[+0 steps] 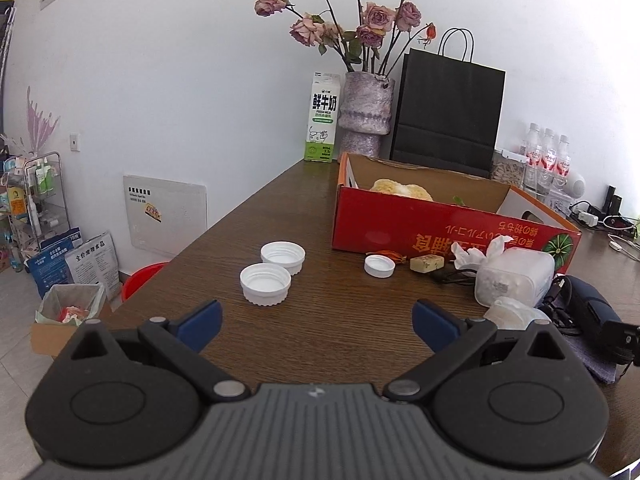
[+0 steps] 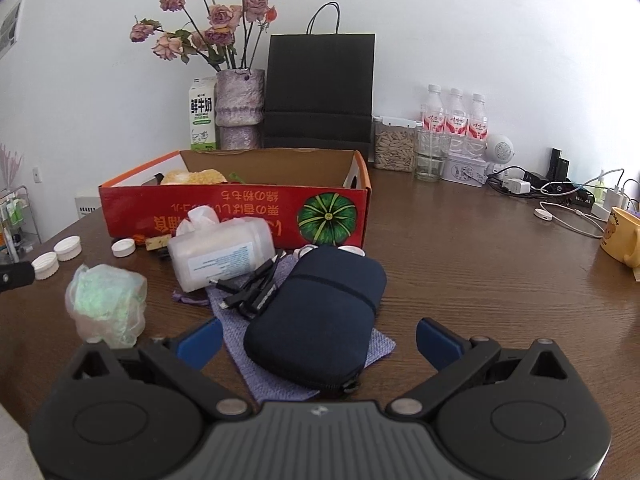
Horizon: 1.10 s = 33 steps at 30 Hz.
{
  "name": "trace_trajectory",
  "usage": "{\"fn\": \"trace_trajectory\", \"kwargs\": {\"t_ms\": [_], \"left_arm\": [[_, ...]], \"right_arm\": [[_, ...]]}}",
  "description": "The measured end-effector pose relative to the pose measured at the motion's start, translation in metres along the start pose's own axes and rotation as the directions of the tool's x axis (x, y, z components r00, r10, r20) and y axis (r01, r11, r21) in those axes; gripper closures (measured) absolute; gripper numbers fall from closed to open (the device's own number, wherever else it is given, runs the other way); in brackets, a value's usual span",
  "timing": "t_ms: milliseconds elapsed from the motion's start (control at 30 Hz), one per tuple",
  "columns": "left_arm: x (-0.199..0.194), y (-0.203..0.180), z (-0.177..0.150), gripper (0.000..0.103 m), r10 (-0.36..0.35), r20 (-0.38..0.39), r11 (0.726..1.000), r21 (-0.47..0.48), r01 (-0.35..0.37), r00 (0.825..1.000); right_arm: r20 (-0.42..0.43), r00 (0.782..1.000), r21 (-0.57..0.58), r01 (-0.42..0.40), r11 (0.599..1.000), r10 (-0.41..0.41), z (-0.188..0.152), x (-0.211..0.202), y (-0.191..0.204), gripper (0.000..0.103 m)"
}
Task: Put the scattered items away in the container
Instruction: 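Withdraw both grippers from the box back over the table, then grasp the navy pouch with the right gripper while the left grasps a white bottle cap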
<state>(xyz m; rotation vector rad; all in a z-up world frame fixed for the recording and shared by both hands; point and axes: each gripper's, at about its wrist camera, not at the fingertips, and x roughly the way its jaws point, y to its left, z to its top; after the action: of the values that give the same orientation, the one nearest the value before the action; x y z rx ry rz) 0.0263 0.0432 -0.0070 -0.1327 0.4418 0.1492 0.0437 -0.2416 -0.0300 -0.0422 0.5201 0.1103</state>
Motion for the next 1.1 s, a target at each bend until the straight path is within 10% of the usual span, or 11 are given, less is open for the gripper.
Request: {"fn": "trace_trajectory", "kwargs": {"t_ms": [433, 700, 1100], "left_arm": [[0.012, 0.010, 0.004, 0.000, 0.046, -0.014, 0.999, -0.018, -0.046, 0.999], [0.015, 0.012, 0.006, 0.000, 0.070, -0.016, 0.997, -0.016, -0.070, 0.997], [0.039, 0.025, 0.023, 0.000, 0.157, -0.028, 0.987, 0.021, -0.156, 0.987]], "right_arm": [[-0.151, 0.988, 0.075, -0.017, 0.997, 0.028, 0.031, 0.065, -0.015, 0.009], [-0.161, 0.983, 0.057, -0.076, 0.995, 0.084, 0.026, 0.061, -0.019, 0.031], [-0.167, 0.983, -0.001, -0.078, 0.997, 0.076, 0.027, 0.062, -0.036, 0.030]]}}
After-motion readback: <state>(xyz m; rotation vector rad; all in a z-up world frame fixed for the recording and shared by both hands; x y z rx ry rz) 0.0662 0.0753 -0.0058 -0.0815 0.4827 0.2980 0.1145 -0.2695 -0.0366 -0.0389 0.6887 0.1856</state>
